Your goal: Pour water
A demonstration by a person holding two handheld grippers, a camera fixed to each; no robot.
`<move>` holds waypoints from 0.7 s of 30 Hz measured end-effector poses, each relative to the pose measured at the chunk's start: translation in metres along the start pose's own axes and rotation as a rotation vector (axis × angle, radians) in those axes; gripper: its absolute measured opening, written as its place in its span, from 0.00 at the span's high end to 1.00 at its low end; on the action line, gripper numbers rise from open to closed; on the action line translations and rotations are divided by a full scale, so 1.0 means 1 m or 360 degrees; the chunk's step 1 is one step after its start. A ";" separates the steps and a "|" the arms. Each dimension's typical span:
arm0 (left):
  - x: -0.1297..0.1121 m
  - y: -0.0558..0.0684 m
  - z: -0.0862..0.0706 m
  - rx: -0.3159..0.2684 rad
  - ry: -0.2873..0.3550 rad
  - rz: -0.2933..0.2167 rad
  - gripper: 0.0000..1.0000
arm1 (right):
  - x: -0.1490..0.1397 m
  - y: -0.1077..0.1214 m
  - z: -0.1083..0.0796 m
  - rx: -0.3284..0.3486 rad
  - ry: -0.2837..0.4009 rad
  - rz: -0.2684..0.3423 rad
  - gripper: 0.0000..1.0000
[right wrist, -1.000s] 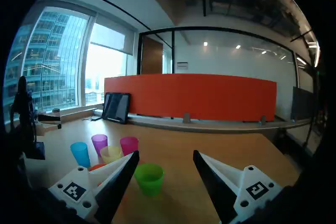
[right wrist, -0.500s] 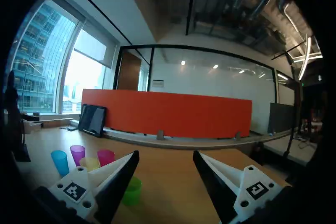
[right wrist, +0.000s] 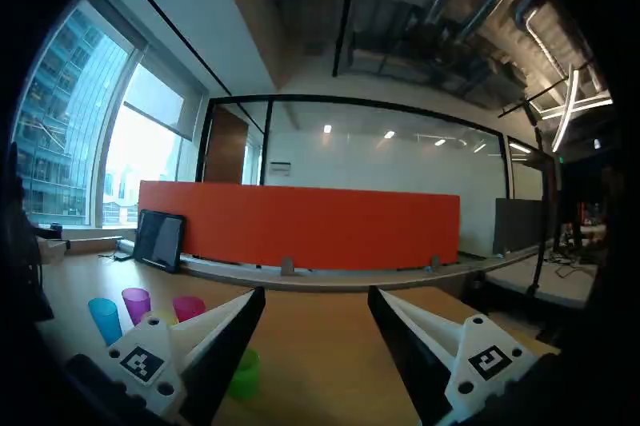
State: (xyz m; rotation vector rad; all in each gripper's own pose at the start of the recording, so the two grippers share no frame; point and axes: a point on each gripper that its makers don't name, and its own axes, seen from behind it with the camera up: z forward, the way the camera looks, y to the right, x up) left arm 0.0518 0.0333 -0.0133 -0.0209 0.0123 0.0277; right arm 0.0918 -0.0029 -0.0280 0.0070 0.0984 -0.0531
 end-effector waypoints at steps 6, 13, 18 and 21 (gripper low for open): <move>0.000 0.002 0.000 0.0013 0.0032 0.0030 0.03 | -0.002 -0.001 -0.002 -0.0004 -0.0021 -0.0013 0.01; -0.016 -0.002 0.004 0.0011 0.0022 0.0014 0.03 | -0.002 -0.006 -0.004 -0.0008 -0.0036 -0.0027 0.01; -0.024 -0.009 0.005 0.0011 0.0020 0.0009 0.03 | -0.003 -0.007 -0.006 -0.0022 -0.0043 -0.0030 0.01; -0.029 -0.013 0.005 0.0012 0.0014 -0.0006 0.03 | -0.003 -0.009 -0.006 -0.0020 -0.0056 -0.0024 0.01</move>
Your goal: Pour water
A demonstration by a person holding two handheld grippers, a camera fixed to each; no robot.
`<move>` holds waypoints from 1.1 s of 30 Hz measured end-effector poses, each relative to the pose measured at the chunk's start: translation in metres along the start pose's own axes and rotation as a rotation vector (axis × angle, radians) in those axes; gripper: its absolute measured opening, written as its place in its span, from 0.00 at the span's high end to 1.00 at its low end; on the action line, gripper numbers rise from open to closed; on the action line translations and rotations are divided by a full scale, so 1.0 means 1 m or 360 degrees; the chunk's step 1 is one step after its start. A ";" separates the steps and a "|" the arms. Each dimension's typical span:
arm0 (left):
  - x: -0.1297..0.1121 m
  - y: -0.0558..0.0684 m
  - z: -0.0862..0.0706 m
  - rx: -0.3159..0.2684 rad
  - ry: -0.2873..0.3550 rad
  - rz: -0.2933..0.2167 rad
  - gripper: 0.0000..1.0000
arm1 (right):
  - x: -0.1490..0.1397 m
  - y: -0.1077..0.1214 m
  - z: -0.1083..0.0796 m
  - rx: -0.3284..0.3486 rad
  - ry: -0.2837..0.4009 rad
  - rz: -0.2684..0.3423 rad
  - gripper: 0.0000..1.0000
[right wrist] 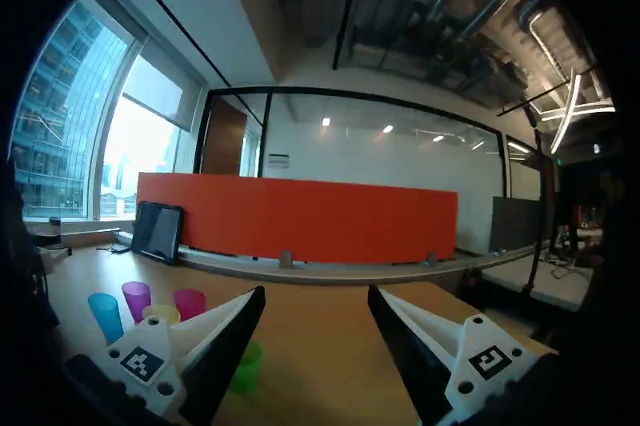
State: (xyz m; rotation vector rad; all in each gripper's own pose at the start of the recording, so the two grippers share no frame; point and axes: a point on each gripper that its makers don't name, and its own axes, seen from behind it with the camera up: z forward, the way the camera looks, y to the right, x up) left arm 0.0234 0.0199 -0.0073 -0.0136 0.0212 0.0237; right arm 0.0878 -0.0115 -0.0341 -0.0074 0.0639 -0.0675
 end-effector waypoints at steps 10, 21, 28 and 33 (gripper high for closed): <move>-0.010 -0.011 0.002 -0.0008 0.0000 -0.0032 0.03 | 0.006 -0.003 -0.002 -0.0005 0.0001 0.0013 0.01; -0.017 -0.015 0.005 -0.0008 -0.0009 -0.0066 0.03 | 0.009 -0.008 0.001 -0.0004 0.0004 -0.0017 0.01; -0.022 -0.017 0.006 -0.0004 -0.0031 -0.0062 0.03 | 0.009 -0.009 0.005 -0.0010 0.0000 -0.0024 0.01; -0.022 -0.018 0.006 -0.0001 -0.0032 -0.0047 0.03 | 0.011 -0.011 0.006 -0.0002 0.0006 -0.0022 0.01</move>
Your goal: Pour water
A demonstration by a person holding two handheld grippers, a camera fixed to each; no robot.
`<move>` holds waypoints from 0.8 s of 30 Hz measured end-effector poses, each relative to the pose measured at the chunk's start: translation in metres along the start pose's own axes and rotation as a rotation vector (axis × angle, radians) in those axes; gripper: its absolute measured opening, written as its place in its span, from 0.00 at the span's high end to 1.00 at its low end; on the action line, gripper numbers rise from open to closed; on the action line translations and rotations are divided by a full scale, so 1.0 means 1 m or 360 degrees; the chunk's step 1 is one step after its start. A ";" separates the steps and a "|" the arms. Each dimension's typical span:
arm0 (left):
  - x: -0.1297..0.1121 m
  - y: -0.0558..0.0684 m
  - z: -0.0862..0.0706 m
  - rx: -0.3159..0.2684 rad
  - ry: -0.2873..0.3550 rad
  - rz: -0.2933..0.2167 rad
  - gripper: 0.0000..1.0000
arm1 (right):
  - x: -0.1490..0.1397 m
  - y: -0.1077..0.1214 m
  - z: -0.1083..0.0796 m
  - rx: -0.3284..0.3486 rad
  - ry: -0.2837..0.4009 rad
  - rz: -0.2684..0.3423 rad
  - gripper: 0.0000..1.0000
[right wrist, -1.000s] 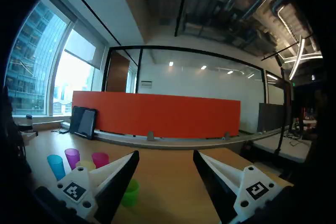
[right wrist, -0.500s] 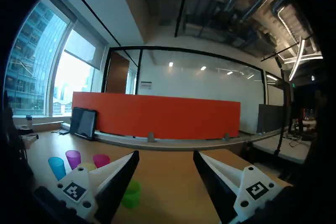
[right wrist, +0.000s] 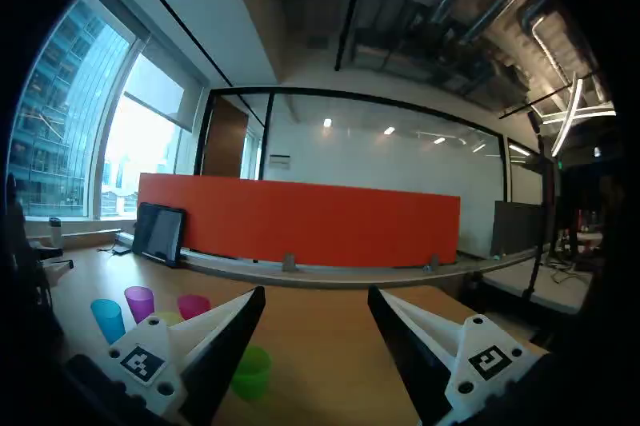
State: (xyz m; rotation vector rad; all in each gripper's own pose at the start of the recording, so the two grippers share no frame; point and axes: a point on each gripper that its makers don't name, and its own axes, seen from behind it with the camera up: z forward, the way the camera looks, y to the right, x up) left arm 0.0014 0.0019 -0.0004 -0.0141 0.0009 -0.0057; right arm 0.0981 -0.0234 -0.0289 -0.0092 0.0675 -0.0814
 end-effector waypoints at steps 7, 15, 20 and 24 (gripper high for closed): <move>0.000 0.001 -0.001 -0.0005 0.0000 0.0006 0.03 | -0.001 -0.001 0.001 -0.0001 -0.0002 -0.0006 0.01; -0.001 0.001 -0.001 -0.0006 -0.0001 0.0008 0.03 | 0.001 -0.001 0.001 0.0007 0.0016 0.0011 0.01; -0.001 0.001 -0.001 -0.0006 -0.0001 0.0008 0.03 | 0.003 0.001 0.001 0.0010 0.0046 0.0029 0.01; -0.001 0.001 0.000 -0.0006 -0.0002 0.0010 0.03 | 0.002 0.005 0.001 0.0006 0.0064 0.0022 0.01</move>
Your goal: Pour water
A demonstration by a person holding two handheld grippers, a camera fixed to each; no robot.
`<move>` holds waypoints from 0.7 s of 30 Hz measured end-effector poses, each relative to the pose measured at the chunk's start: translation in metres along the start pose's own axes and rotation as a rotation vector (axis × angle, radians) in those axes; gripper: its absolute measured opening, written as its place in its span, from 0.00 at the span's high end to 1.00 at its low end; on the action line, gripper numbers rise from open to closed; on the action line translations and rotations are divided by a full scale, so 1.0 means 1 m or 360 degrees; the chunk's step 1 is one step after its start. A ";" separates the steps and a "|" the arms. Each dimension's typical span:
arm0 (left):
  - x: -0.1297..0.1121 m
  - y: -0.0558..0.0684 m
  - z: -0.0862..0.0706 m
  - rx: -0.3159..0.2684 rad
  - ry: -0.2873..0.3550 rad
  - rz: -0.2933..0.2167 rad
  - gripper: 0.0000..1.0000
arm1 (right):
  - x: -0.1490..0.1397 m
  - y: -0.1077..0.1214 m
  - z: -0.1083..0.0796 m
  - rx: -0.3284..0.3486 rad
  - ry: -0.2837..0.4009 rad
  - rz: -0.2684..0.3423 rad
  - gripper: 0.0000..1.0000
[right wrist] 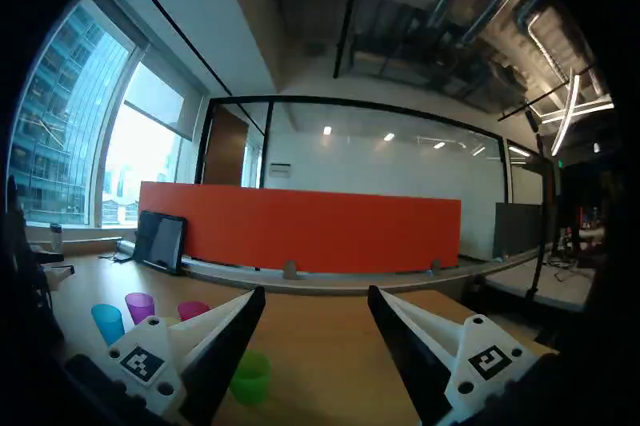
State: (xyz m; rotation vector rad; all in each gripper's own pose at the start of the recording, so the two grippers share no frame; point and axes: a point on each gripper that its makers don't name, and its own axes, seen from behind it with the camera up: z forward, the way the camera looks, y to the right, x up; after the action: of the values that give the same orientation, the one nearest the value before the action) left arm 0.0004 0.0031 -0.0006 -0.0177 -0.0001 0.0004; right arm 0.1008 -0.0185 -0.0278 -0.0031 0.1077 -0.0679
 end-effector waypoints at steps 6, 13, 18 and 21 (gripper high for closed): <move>0.000 0.000 0.000 0.0000 0.0000 -0.0001 0.03 | -0.009 0.004 0.002 -0.0014 0.0009 -0.0056 0.01; 0.000 0.000 0.000 0.0000 0.0000 0.0000 0.03 | -0.026 -0.005 0.006 0.0014 0.0007 -0.0086 0.01; 0.000 0.000 0.000 0.0000 0.0000 -0.0001 0.03 | -0.039 -0.015 0.010 0.0039 -0.0002 -0.0058 0.01; 0.000 -0.001 0.000 0.0000 0.0000 -0.0001 0.03 | -0.047 -0.017 0.012 0.0047 -0.0010 -0.0026 0.01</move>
State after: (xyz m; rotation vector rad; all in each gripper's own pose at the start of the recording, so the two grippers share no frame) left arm 0.0003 0.0022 -0.0009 -0.0176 0.0001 0.0000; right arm 0.0547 -0.0319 -0.0109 0.0253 0.1004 -0.0861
